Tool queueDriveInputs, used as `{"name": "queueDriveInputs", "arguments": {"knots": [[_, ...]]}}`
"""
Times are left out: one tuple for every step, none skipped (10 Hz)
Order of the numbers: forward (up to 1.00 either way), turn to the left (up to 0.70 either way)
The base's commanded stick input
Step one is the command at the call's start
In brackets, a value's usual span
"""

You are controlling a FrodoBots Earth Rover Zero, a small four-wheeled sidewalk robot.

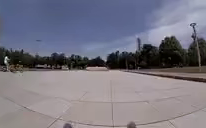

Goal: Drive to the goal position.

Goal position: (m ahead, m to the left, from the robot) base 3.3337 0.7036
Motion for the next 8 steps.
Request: {"name": "queueDriveInputs", "arguments": {"knots": [[0.45,0.05],[0.45,0.06],[0.45,0.06],[0.45,0.04],[0.45,0.03],[0.45,0.03],[0.45,0.03],[0.45,0.03]]}}
